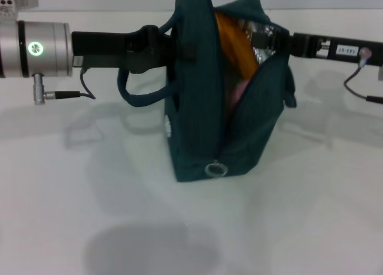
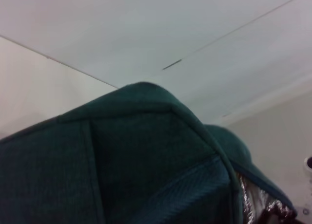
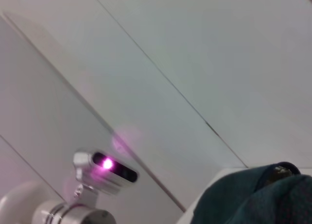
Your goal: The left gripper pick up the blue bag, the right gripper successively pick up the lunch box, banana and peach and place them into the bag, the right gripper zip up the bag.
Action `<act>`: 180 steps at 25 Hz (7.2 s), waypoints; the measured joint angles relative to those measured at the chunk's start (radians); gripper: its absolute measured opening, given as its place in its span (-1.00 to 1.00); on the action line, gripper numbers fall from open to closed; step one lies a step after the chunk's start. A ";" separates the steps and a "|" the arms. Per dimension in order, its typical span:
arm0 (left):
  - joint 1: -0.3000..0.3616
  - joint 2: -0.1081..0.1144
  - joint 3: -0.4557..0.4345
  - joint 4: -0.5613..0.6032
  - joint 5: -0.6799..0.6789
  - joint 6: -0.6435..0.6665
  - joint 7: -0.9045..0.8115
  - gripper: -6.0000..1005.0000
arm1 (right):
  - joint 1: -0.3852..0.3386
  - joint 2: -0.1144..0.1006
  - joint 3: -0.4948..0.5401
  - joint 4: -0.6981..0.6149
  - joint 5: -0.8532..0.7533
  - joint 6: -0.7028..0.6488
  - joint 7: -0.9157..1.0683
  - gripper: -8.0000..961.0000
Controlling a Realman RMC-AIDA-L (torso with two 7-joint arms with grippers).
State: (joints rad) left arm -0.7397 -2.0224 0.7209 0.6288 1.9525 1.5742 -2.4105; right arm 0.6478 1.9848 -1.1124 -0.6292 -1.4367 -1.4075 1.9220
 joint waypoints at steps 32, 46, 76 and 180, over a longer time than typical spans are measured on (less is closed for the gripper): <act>0.035 0.005 -0.003 -0.026 -0.026 0.009 0.006 -0.93 | -0.003 0.018 0.016 -0.047 -0.112 -0.019 0.057 -0.85; 0.044 0.000 -0.004 -0.026 -0.027 -0.035 0.019 -0.93 | 0.010 0.026 0.113 0.024 -0.111 -0.049 -0.016 -0.58; 0.071 0.002 -0.008 -0.028 -0.009 -0.096 0.025 -0.93 | -0.052 0.005 0.126 0.060 -0.109 0.008 -0.020 0.61; 0.080 -0.044 -0.002 -0.064 -0.114 -0.086 0.097 -0.93 | 0.103 0.043 0.075 0.626 -0.192 -0.004 -0.801 0.39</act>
State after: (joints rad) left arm -0.6596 -2.0666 0.7194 0.5645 1.8387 1.4877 -2.3132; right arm 0.7507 2.0279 -1.0375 -0.0031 -1.6291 -1.4117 1.1214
